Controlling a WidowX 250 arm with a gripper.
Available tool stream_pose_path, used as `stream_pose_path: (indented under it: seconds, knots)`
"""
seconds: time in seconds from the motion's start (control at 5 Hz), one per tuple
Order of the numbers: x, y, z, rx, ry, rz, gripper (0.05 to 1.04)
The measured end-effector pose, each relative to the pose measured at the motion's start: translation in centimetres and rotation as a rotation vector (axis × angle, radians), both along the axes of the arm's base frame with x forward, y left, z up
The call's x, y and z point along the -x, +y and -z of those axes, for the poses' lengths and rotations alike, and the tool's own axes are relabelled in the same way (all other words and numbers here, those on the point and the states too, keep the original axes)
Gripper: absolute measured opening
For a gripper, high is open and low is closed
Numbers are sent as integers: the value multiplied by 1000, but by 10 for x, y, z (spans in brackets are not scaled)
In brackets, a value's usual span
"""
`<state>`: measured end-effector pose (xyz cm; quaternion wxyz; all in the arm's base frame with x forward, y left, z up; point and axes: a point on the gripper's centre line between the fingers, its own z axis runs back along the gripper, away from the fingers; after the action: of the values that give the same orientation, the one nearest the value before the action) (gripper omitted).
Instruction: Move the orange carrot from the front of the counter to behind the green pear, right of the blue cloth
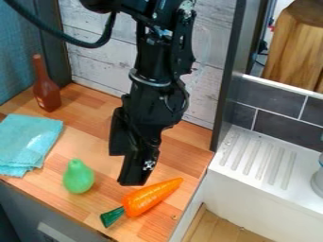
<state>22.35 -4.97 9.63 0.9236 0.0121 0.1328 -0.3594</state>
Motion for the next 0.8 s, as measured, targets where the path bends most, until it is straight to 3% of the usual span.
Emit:
stream_pose_path:
  seconds: [0.2,0.4,0.6,0.8]
  knots:
    - [2,0,7,-4,15,-6,1003]
    - [-5,-2,25,34,-168,-79,1003]
    - [-18,-1,33,48,-370,-232,1003]
    - [-28,0,42,43,-429,-315,1003]
